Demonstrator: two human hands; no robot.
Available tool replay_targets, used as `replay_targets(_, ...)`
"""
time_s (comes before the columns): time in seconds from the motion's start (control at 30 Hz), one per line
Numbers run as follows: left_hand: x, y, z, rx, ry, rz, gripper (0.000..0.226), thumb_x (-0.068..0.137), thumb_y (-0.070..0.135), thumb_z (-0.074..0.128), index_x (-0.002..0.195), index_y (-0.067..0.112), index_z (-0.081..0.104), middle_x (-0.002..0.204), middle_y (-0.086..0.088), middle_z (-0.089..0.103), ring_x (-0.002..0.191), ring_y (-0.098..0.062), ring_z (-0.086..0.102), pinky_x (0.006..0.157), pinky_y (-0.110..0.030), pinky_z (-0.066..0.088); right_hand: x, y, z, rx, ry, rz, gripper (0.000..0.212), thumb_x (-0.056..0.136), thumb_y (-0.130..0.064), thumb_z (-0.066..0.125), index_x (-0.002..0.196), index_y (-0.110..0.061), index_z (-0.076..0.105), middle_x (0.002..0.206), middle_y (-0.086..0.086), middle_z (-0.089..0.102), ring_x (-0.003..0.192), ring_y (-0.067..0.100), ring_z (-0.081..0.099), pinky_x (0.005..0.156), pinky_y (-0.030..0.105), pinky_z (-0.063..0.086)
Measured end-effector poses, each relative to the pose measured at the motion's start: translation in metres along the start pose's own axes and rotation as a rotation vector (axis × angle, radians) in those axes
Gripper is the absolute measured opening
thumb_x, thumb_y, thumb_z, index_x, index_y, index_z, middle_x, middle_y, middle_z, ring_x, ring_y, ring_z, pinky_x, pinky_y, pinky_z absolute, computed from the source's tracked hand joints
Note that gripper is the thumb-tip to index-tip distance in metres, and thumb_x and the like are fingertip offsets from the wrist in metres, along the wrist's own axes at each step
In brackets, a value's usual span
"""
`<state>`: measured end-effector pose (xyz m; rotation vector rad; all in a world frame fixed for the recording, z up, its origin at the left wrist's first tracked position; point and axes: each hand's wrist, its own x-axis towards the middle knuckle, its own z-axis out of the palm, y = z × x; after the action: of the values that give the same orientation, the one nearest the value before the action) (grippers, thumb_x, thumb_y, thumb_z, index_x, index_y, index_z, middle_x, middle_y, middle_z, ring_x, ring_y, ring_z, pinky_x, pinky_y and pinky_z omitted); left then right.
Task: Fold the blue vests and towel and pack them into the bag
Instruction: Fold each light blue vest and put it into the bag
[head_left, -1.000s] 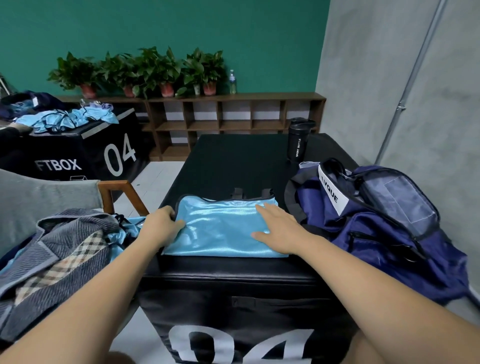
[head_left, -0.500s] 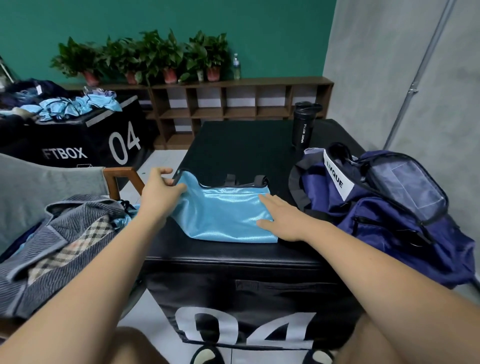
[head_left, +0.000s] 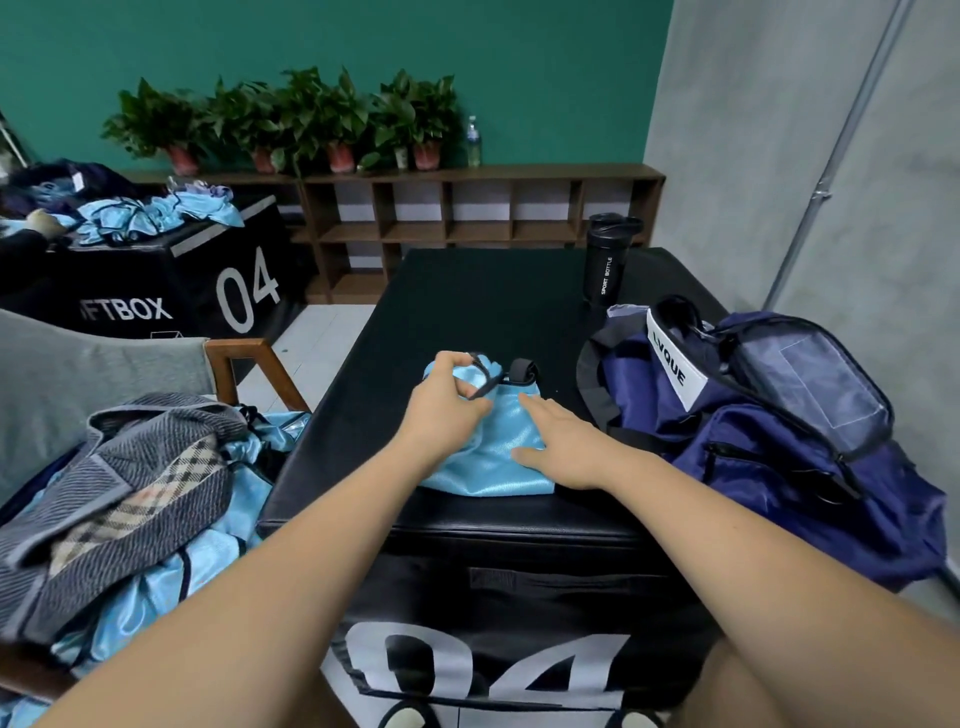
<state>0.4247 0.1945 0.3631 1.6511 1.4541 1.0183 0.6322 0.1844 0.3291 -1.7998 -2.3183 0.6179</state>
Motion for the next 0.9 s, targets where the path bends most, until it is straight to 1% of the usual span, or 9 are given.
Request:
replay_targets(0.1,0.000,0.003,0.014,0.095,-0.081,0.011,0.046,0.095,0.015,0.070,0.132,0.033,0.049,0.101,0.004,0.070,0.082,-0.009,0.064,0.070,-0.022,0.051,0.000,0.001,0.000,0.026,0.021,-0.005,0.091,0.105,-0.051,0.057,0.171,-0.024,0.001,0.178,-0.003,0.005,0.164,0.017,-0.001,0.132,0.042,0.011)
replay_targets(0.3,-0.007,0.002,0.025,0.231,-0.179,0.035,0.041,0.096,0.008,0.066,0.132,0.024,0.051,0.095,0.009,0.069,0.083,-0.010,0.064,0.069,-0.019,0.047,0.001,0.007,-0.002,0.083,0.039,0.026,0.098,0.100,-0.049,0.065,0.171,-0.025,0.002,0.177,0.003,0.014,0.164,0.019,0.009,0.131,0.038,0.018)
replay_targets(0.37,-0.012,0.005,0.024,0.234,-0.223,0.034,0.044,0.096,0.010,0.069,0.133,0.025,0.051,0.100,0.006,0.070,0.080,-0.008,0.063,0.066,-0.017,0.046,0.000,0.006,-0.003,0.097,0.048,0.021,0.096,0.098,-0.047,0.066,0.171,-0.027,0.007,0.174,0.006,0.025,0.161,0.022,0.020,0.127,0.037,0.025)
replay_targets(0.43,-0.016,0.007,0.021,0.218,-0.286,0.030,0.048,0.094,0.013,0.074,0.133,0.028,0.050,0.103,0.005,0.072,0.071,-0.007,0.061,0.058,-0.015,0.046,0.000,0.006,-0.004,0.118,0.059,0.006,0.091,0.096,-0.045,0.069,0.168,-0.035,0.015,0.161,0.006,0.043,0.150,0.024,0.040,0.119,0.037,0.037)
replay_targets(0.5,-0.021,0.010,0.015,0.185,-0.338,0.026,0.053,0.091,0.019,0.079,0.133,0.033,0.050,0.106,0.004,0.074,0.065,-0.007,0.060,0.055,-0.016,0.048,-0.002,0.005,-0.006,0.126,0.070,0.003,0.087,0.095,-0.041,0.070,0.165,-0.037,0.019,0.154,0.008,0.048,0.142,0.026,0.048,0.114,0.037,0.040)
replay_targets(0.6,-0.028,0.012,0.004,0.059,-0.401,0.000,0.055,0.091,0.028,0.081,0.137,0.041,0.052,0.113,0.008,0.077,0.082,-0.008,0.074,0.072,-0.016,0.056,-0.006,0.003,-0.008,0.116,0.074,0.016,0.084,0.096,-0.034,0.068,0.166,-0.032,0.021,0.157,0.012,0.047,0.143,0.029,0.048,0.114,0.036,0.039)
replay_targets(0.7,-0.030,0.012,-0.009,0.028,-0.337,0.062,0.047,0.091,0.041,0.077,0.130,0.055,0.056,0.117,0.019,0.076,0.107,-0.008,0.074,0.099,-0.038,0.060,-0.006,0.003,-0.010,0.074,0.101,0.038,0.083,0.096,-0.027,0.062,0.168,-0.022,0.020,0.162,0.012,0.043,0.148,0.031,0.043,0.117,0.040,0.039)
replay_targets(0.77,-0.030,0.016,-0.020,0.064,-0.246,0.150,0.038,0.093,0.041,0.074,0.126,0.054,0.059,0.116,0.024,0.075,0.111,-0.005,0.071,0.102,-0.043,0.056,-0.008,0.003,-0.013,0.035,0.168,0.049,0.079,0.096,-0.024,0.056,0.167,-0.020,0.022,0.161,0.008,0.042,0.149,0.031,0.042,0.117,0.046,0.041)
replay_targets(0.9,-0.030,0.016,-0.041,0.143,-0.168,0.225,0.021,0.098,0.027,0.073,0.114,0.039,0.068,0.106,0.020,0.076,0.101,-0.005,0.071,0.095,-0.036,0.057,-0.012,-0.005,-0.019,0.023,0.341,-0.013,0.061,0.097,-0.012,0.050,0.157,-0.022,0.043,0.146,0.002,0.052,0.137,0.024,0.047,0.107,0.046,0.046)
